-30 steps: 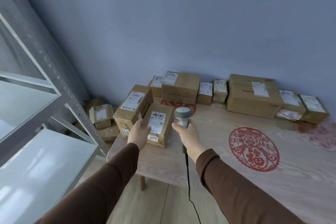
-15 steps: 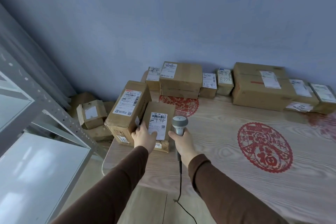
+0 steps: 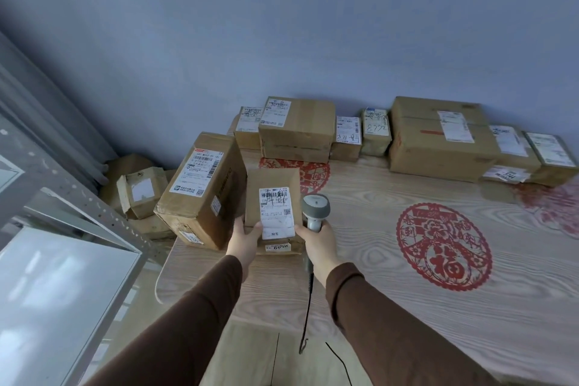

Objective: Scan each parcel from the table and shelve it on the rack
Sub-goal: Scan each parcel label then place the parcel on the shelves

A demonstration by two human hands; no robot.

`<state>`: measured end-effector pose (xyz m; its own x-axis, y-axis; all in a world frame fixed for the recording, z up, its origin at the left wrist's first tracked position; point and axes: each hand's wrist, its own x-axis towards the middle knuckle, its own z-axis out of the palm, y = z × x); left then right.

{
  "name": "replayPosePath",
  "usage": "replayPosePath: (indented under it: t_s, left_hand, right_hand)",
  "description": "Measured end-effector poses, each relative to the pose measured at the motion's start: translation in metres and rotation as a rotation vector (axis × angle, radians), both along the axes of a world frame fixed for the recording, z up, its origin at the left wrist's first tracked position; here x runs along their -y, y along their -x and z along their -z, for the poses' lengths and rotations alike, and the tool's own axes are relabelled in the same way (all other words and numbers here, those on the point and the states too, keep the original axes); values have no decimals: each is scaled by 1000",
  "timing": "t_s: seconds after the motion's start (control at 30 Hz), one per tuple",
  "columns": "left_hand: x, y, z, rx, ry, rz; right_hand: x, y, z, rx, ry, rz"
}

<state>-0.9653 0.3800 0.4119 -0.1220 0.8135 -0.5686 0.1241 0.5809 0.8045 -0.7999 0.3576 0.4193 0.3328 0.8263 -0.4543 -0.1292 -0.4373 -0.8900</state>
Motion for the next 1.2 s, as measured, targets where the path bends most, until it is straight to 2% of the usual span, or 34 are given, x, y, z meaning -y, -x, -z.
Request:
replayPosePath:
  t_s: [0.1,0.33,0.43,0.6,0.73,0.93,1.2]
  left_hand:
    - [5,-25,-26,146,-89,5]
    - [-5,-78,-98,322,-215,88]
    - [0,-107,-135,361,-301,167]
    - [15,-149,-184,532,-351,142]
    - [29,-175,-223,502,-493,186]
    - [38,-204,-263,475,-617,235]
    - [57,-229,-293,440,-714,242]
  right_hand:
    - [6,-24,-20,-60,-77,39]
    - [19,-98,-103,-96,-255,75]
    - [28,-127,-136,-77,-321,87]
    - [50,-167,-196,66,-475,22]
    - [77,-189,-247,174,-626,3]
    - [115,-192,-300,205,-692,-136]
    - [134,-192,-324,234,-772,-57]
